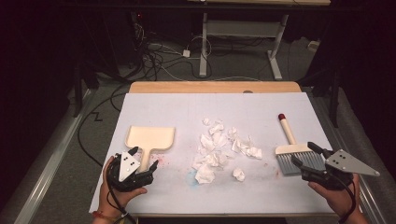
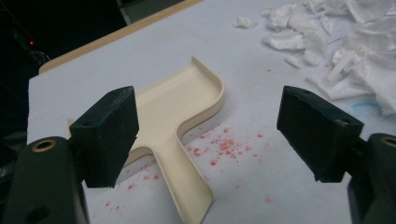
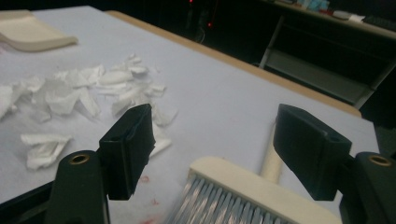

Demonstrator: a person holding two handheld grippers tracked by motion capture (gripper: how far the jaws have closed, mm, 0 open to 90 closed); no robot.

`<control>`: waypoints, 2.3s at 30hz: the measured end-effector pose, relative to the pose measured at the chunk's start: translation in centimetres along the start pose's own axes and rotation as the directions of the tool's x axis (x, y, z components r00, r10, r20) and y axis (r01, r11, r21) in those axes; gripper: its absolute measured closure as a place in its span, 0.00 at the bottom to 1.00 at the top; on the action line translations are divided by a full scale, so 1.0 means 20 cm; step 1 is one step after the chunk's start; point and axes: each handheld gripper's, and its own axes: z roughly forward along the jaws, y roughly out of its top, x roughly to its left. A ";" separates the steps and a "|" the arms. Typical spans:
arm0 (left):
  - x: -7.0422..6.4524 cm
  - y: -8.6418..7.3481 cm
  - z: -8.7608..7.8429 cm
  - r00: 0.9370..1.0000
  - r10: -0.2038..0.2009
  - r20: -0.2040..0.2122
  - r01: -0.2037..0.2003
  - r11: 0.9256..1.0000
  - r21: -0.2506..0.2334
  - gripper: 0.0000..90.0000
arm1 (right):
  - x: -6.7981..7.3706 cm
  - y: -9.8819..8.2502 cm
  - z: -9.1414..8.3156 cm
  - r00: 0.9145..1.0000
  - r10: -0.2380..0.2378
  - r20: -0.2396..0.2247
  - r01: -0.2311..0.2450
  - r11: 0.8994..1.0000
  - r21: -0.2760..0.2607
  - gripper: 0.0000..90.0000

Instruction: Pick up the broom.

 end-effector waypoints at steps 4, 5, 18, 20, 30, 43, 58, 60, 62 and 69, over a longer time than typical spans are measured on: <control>0.00 0.00 0.02 1.000 0.005 0.001 -0.005 1.000 0.018 0.22 | -0.01 -0.03 0.02 1.000 -0.010 0.005 0.010 1.000 0.025 0.34; 0.00 -0.01 0.03 1.000 0.001 0.011 -0.002 1.000 0.023 0.22 | -0.01 -0.03 0.02 1.000 -0.007 0.007 0.007 1.000 0.025 0.34; 0.00 -0.03 0.02 0.999 -0.011 0.030 0.010 0.999 0.035 0.22 | -0.09 -0.01 0.04 0.996 0.044 0.071 -0.051 0.995 0.090 0.34; 0.00 -0.03 0.01 0.999 -0.013 0.033 0.012 0.999 0.032 0.22 | -0.11 -0.01 0.06 0.995 0.050 0.084 -0.059 0.993 0.106 0.34; 0.01 -0.04 0.00 0.999 -0.021 0.029 0.020 0.999 0.033 0.22 | -0.19 0.07 0.21 0.992 0.086 0.087 -0.102 0.976 0.195 0.34; -0.02 -0.04 0.04 0.999 0.011 0.037 -0.014 0.997 0.073 0.22 | -0.34 0.08 0.48 0.990 0.110 0.089 -0.137 0.908 0.396 0.34; -0.04 -0.05 0.07 0.998 0.023 0.053 -0.029 0.994 0.107 0.22 | -0.44 -0.02 0.72 0.961 0.229 0.154 -0.275 0.753 0.598 0.50; -0.04 -0.05 0.07 0.998 0.025 0.053 -0.031 0.993 0.112 0.22 | -0.44 -0.03 0.74 0.960 0.238 0.148 -0.278 0.737 0.616 0.53; -0.04 -0.05 0.07 0.998 0.028 0.053 -0.034 0.993 0.113 0.22 | -0.44 -0.03 0.74 0.957 0.243 0.156 -0.287 0.729 0.621 0.58; -0.05 -0.04 0.08 0.997 0.043 0.065 -0.051 0.991 0.121 0.22 | -0.42 -0.01 0.75 0.956 0.239 0.171 -0.292 0.720 0.629 0.73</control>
